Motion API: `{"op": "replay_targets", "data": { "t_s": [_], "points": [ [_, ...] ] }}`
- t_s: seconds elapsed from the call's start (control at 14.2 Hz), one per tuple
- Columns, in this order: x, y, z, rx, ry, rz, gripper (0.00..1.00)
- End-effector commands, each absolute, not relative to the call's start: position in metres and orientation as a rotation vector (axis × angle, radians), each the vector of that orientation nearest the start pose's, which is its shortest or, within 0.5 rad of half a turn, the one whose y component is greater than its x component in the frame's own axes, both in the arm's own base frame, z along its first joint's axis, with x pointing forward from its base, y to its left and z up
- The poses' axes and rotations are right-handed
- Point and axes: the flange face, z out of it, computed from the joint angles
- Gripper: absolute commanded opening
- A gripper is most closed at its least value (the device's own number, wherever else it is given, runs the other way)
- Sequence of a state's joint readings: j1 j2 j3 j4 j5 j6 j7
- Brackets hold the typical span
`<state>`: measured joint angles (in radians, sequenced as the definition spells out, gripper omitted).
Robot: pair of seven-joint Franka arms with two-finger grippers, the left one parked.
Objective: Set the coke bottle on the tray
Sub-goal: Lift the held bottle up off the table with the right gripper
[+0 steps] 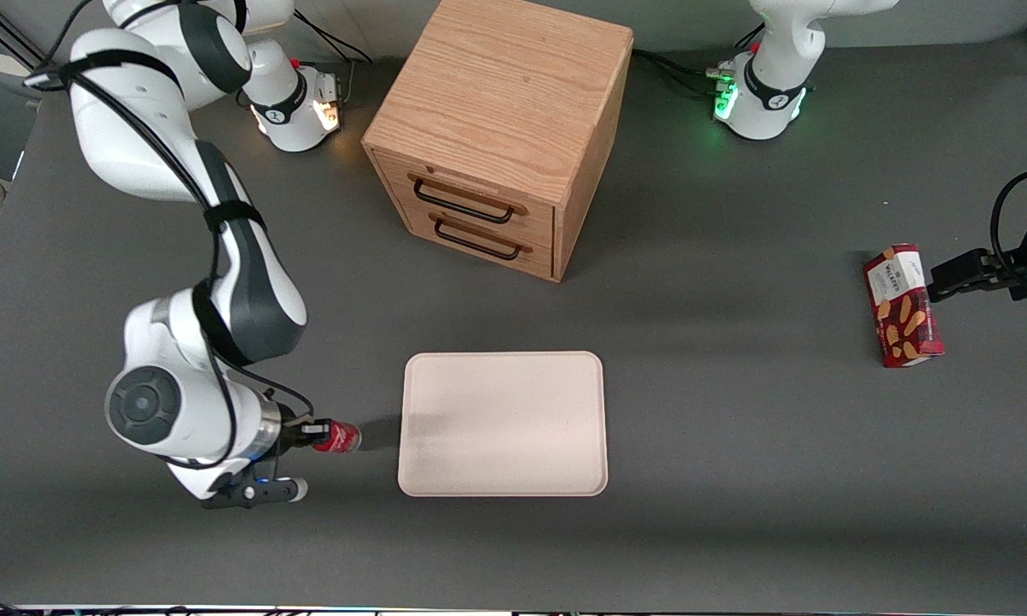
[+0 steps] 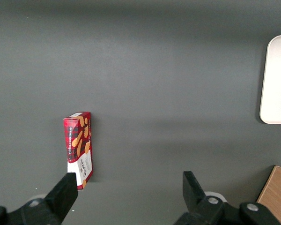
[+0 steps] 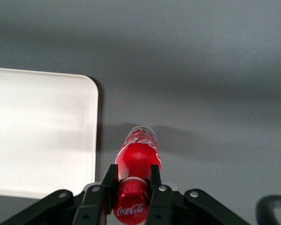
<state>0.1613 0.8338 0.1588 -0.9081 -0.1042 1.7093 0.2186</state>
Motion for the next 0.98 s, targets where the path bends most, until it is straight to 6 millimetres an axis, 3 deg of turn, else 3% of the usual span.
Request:
{"op": "replay_targets", "data": {
  "t_s": [0.0,0.49,0.7,0.91],
  "points": [
    [0.722,0.183,0.458,-3.129,-0.048,0.049,0.00],
    [0.670,0.174,0.578,-3.145,-0.013,0.019,0.00],
    [0.660,0.175,0.593,-3.143,-0.025,0.022,0.00],
    [0.661,0.214,0.587,-3.085,0.096,0.012,0.00]
  ]
}}
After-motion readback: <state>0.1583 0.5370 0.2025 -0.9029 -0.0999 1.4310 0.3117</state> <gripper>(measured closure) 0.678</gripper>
